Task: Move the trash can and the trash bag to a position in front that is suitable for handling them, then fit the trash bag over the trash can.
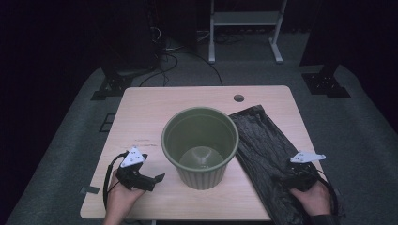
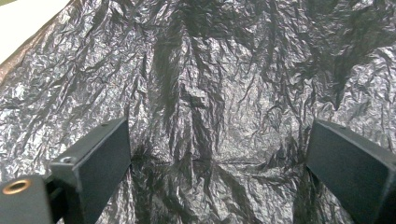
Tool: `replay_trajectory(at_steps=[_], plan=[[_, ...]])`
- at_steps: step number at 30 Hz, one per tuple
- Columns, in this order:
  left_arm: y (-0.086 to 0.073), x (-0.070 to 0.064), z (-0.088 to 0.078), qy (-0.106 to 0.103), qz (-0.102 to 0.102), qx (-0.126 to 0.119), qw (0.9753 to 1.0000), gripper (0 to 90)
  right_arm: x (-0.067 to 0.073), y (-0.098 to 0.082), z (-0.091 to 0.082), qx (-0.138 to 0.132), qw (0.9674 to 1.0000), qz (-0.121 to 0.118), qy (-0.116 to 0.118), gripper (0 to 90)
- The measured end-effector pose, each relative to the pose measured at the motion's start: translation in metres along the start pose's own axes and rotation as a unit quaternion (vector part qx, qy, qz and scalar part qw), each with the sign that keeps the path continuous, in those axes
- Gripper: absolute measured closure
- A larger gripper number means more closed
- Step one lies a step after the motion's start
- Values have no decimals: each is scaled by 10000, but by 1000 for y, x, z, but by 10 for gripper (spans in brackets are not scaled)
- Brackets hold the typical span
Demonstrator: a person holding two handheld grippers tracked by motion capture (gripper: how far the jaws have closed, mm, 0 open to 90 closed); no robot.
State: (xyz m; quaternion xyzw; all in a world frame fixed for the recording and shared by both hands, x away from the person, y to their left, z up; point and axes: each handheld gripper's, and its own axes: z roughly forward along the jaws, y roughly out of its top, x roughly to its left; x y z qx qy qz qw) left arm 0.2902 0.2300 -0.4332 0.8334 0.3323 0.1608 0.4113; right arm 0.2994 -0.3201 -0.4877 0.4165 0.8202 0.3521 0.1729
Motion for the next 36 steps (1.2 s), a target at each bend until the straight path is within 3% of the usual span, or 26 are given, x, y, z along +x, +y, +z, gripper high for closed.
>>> replay_trajectory(at_steps=[3, 7, 15, 23, 36], plan=[[-5, 2, 5, 11, -39, 43, 10000, 0, 0, 0, 0, 0, 10000, -2, 1, 58], [-14, 4, 16, 83, 57, 246, 9996, 0, 0, 0, 0, 1, 10000, -1, 5, 58], [-21, 9, 26, 28, 29, 349, 9994, 0, 0, 0, 0, -1, 10000, -16, 12, 58], [-26, 6, 37, 69, 179, 716, 9972, 0, 0, 0, 0, 3, 10000, -19, 13, 58], [-34, 7, 38, 17, 84, 606, 9981, 0, 0, 0, 0, 3, 10000, -19, 15, 58]])
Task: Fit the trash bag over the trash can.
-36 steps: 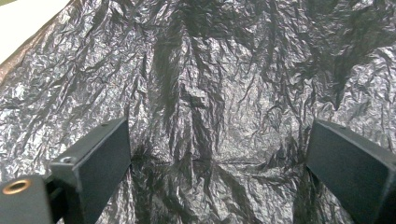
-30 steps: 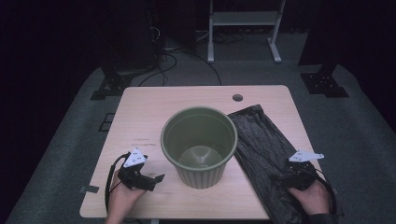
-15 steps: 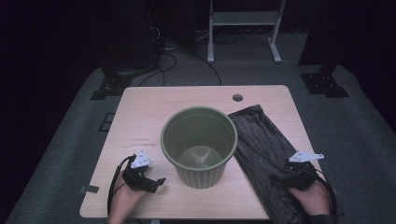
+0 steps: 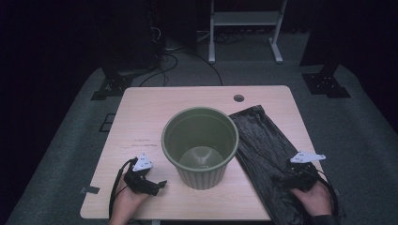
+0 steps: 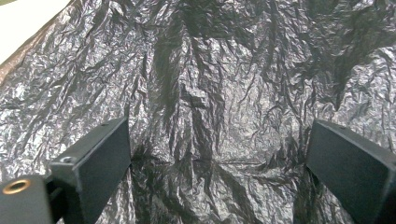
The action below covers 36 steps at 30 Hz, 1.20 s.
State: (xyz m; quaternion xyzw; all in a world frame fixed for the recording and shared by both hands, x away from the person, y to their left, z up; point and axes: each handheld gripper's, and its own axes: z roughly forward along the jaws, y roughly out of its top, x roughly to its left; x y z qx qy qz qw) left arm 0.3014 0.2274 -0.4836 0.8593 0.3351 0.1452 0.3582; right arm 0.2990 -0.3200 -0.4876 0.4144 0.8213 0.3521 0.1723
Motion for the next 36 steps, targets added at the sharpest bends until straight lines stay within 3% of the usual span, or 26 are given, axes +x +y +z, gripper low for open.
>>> replay_trajectory(at_steps=[8, 12, 16, 20, 22, 26, 33, 36], plan=[[0, 0, 0, -1, 0, -1, 10000, 0, 0, 0, 0, -9, 10000, 14, -18, 68], [0, 0, 0, 1, -1, -1, 10000, 0, 2, -1, -2, -124, 9999, -7, 13, 200], [0, 0, 0, 0, 2, 3, 10000, 0, 4, -1, -6, -248, 9994, -139, 178, 617], [0, 0, 0, 0, 2, 2, 10000, 0, 5, 2, -6, -207, 9991, -194, 301, 847], [0, 0, 0, -2, 3, 2, 10000, 0, 6, 5, -4, -174, 9988, -179, 431, 896], [0, 0, 0, -2, -1, -2, 10000, 0, 9, 12, 3, -196, 9974, -190, 661, 900], [0, 0, 0, -2, -2, -3, 10000, 0, 27, 32, 18, -254, 9933, -388, 1057, 899], [0, 0, 0, -2, -2, -2, 10000, 0, 35, 38, 25, -228, 9924, -476, 1110, 859]])
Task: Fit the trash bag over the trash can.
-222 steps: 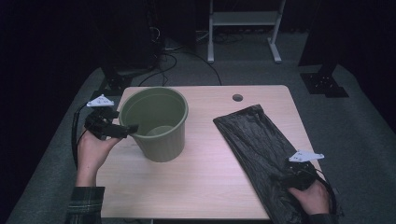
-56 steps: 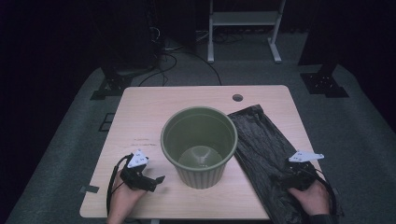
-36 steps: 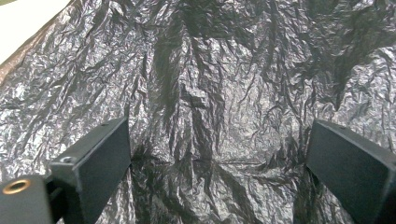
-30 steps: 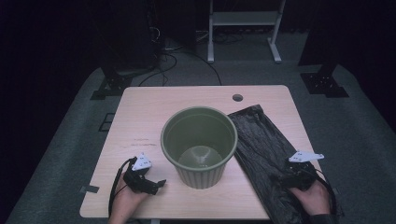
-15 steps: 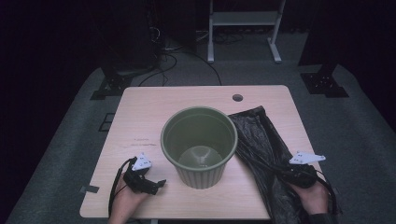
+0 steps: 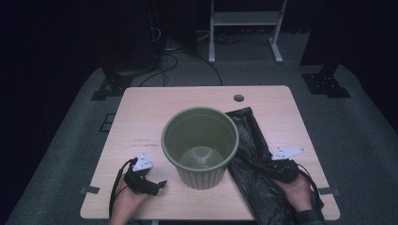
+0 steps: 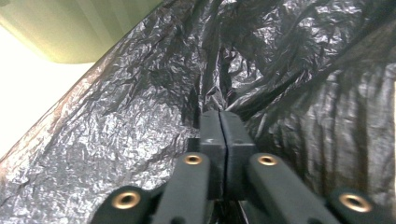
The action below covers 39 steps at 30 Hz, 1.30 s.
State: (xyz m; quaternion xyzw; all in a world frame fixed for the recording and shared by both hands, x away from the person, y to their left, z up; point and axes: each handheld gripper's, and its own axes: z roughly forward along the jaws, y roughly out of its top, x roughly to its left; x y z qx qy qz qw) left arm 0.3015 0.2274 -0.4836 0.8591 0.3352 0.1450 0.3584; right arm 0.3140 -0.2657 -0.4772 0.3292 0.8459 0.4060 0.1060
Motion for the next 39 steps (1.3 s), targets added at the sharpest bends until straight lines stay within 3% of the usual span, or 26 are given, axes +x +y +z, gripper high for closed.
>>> replay_trajectory(at_steps=[3, 4, 7, 9, 13, 16, 17, 21, 28, 34, 39], plan=[[0, 0, 0, -2, 3, 1, 10000, 0, 3, 4, 0, -7, 10000, -25, -35, 673], [0, 0, 0, -2, 3, 1, 10000, 0, 3, 4, 0, -7, 10000, -25, -35, 673], [0, 0, 0, 1, 2, 1, 10000, 0, 2, 8, -12, -160, 9994, 54, -302, 488], [0, 0, 0, -1, 2, -1, 10000, 0, 1, 8, -14, -186, 9991, 79, -383, 461], [0, 0, 0, 0, 3, 3, 10000, 0, -11, 7, -26, -204, 9961, 384, -767, 279], [0, 0, 0, 1, 0, 1, 10000, 0, -20, 4, -32, -167, 9938, 476, -994, 209], [0, 0, 0, 0, 0, 0, 10000, 0, -27, 0, -34, -119, 9916, 551, -1163, 180], [0, 0, 0, 1, 2, 1, 10000, 0, -39, -7, -34, 45, 9891, 718, -1284, 167], [0, 0, 0, 1, 1, 1, 10000, 0, -54, -17, -31, 211, 9873, 1049, -1171, 168], [0, 0, 0, -2, 3, 1, 10000, 0, -55, -20, -27, 158, 9901, 1172, -761, 168], [0, 0, 0, 1, 1, 1, 10000, 0, -47, -13, -20, 165, 9930, 1042, -538, 168]])
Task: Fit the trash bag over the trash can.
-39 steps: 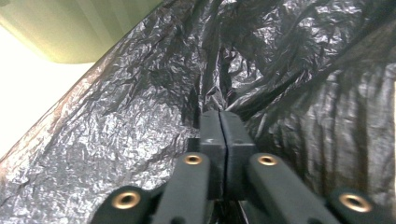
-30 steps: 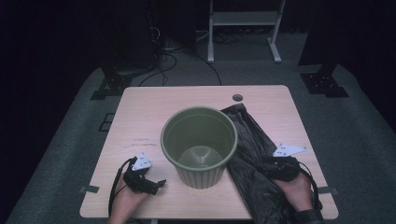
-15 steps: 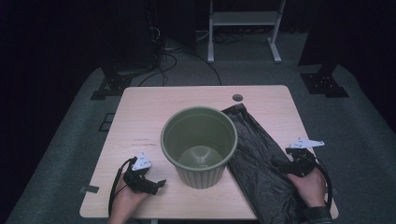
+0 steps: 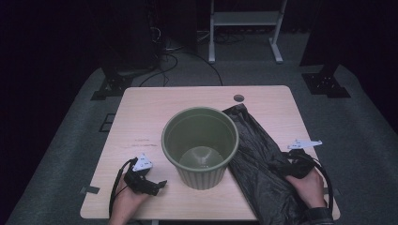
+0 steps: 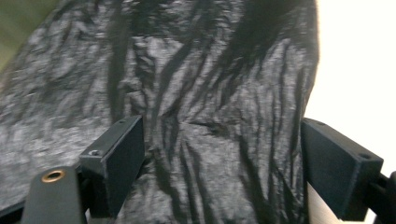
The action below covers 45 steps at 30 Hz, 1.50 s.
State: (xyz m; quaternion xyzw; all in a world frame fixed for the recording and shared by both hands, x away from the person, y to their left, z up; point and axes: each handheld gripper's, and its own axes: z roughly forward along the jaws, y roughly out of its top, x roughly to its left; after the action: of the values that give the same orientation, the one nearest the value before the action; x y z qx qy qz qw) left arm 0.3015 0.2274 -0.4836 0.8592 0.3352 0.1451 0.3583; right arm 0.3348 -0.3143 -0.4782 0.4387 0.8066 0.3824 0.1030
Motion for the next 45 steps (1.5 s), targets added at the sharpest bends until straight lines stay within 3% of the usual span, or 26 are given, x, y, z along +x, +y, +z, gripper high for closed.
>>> replay_trajectory(at_steps=[1, 17, 33, 45], plan=[[0, 0, 0, 0, 1, 2, 10000, 0, 6, 3, 4, 31, 9999, -44, 150, 168], [0, 0, 0, -1, 0, -1, 10000, 0, 40, 25, 25, 30, 9978, -354, 559, 168], [0, 0, 0, -4, 2, 1, 10000, 0, 69, 43, 50, -14, 9970, -479, 615, 168], [0, 0, 0, -12, 13, 5, 10000, 0, 82, 51, 67, -8, 9972, -521, 542, 168]])
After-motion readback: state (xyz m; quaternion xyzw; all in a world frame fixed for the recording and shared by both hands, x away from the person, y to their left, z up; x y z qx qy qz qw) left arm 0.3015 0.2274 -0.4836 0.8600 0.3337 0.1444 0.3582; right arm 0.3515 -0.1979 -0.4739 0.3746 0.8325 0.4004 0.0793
